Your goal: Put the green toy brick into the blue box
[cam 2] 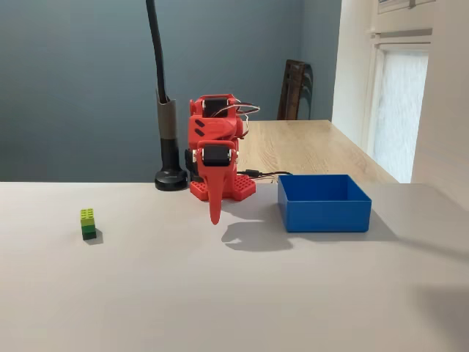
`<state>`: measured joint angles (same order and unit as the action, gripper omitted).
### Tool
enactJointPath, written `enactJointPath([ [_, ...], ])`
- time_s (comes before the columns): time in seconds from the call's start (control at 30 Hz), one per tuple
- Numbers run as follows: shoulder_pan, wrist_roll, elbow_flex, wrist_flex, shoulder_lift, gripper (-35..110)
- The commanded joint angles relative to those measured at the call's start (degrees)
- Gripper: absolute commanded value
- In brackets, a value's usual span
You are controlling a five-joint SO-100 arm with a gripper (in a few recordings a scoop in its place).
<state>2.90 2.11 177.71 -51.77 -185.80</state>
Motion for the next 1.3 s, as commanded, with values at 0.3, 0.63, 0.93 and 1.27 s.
enactJointPath([
  [0.3, 0.53, 0.88, 0.53, -0.53, -1.05, 0],
  [0.63, 0.53, 1.05, 0.53, -0.53, -1.05, 0],
  [0.93, 0.09, 0.26, -0.26, -0.35, -0.97, 0],
  [1.27, -0.53, -1.67, -8.0, -1.41, -0.53, 0],
])
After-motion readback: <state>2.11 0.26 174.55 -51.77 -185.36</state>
